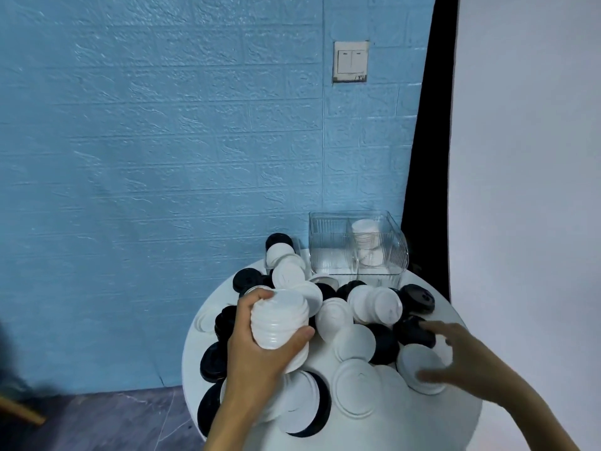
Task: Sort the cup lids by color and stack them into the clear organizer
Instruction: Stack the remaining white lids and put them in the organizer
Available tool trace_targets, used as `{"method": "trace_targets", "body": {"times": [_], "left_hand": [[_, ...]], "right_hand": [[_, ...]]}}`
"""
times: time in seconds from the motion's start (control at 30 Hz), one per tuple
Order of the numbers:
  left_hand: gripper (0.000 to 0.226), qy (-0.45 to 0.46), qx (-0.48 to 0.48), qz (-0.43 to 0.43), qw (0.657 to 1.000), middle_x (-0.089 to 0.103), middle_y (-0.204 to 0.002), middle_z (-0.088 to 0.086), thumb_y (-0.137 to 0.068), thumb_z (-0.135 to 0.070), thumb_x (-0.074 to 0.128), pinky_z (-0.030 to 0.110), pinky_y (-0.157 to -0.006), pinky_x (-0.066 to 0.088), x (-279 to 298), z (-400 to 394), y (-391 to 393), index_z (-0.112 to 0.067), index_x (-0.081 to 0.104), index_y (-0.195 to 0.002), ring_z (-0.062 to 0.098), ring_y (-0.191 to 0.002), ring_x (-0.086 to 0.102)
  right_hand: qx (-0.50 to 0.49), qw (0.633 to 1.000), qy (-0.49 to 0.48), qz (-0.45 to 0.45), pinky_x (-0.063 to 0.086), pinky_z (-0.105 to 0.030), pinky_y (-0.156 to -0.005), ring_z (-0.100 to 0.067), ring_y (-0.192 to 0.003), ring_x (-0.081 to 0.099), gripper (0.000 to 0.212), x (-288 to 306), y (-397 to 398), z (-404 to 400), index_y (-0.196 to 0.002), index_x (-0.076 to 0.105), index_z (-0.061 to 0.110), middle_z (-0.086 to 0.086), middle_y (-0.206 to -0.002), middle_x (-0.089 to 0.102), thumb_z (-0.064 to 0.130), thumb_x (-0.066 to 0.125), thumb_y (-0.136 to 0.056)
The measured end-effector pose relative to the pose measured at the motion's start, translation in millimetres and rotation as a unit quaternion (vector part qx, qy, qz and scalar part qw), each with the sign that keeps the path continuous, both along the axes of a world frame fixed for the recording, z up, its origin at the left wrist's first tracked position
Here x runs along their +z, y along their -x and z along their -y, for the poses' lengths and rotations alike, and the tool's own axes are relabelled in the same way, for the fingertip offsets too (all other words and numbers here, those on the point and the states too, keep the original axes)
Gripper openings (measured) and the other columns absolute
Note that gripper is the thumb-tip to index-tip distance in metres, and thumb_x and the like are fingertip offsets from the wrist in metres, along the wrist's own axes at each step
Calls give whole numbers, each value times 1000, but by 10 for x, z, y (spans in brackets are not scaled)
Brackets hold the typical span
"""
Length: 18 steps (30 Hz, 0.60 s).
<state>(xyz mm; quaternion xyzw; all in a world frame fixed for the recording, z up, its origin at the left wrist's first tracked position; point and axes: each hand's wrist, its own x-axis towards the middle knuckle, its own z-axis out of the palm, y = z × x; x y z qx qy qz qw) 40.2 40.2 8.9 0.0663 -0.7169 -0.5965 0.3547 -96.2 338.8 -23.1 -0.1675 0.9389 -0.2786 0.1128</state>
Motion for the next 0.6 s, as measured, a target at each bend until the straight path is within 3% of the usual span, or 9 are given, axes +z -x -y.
{"method": "trace_targets", "body": {"times": [0.07, 0.2, 0.33, 0.4, 0.5, 0.6], "left_hand": [[71, 0, -14, -4, 1000, 62, -106, -30, -46, -38, 90, 3, -77, 44, -3, -42, 19, -28, 57, -109, -7, -95, 59], [68, -6, -54, -6, 999, 63, -99, -31, -50, -20, 89, 3, -74, 45, -19, -149, 42, -17, 56, -109, -12, -89, 60], [75, -16, -60, -18, 998, 64, -103, -28, -45, -40, 87, 5, -73, 47, -45, -177, 33, -20, 57, -111, -5, -92, 61], [74, -20, -57, -16, 998, 63, -102, -28, -45, -41, 86, 6, -73, 48, -62, -171, 22, -22, 57, -111, -4, -91, 61], [68, -18, -51, -5, 999, 63, -104, -24, -46, -41, 85, 12, -74, 49, -107, -167, 18, -34, 58, -108, 2, -90, 62], [63, -26, -41, -2, 999, 65, -104, -17, -49, -43, 84, 22, -75, 51, -140, -171, 26, -40, 59, -106, 13, -90, 64]], "right_hand": [[18, 998, -55, 16, 40, -35, -108, -14, -126, 43, 108, -154, 6, -32, -144, 37, 48, 13, -141, 42, 62, 87, -50], [36, 999, -39, -11, 42, -28, -102, -10, -120, 46, 103, -273, 65, 23, -139, 44, 48, 17, -131, 44, 66, 87, -46], [17, 999, -14, -38, 48, -26, -92, -4, -105, 55, 98, -234, 98, -14, -136, 52, 42, 21, -121, 50, 67, 86, -48], [-13, 996, 58, -63, 50, -25, -83, -4, -99, 59, 96, -92, 79, -25, -137, 53, 38, 17, -121, 54, 58, 92, -52], [-5, 963, 265, -47, 55, -21, -73, -5, -97, 65, 84, 266, -87, 190, -131, 59, 38, 10, -120, 64, 42, 94, -55], [86, 924, 371, 18, 56, -28, -85, -12, -106, 67, 74, 601, -314, 600, -124, 65, 45, 10, -114, 70, 47, 83, -53]]}}
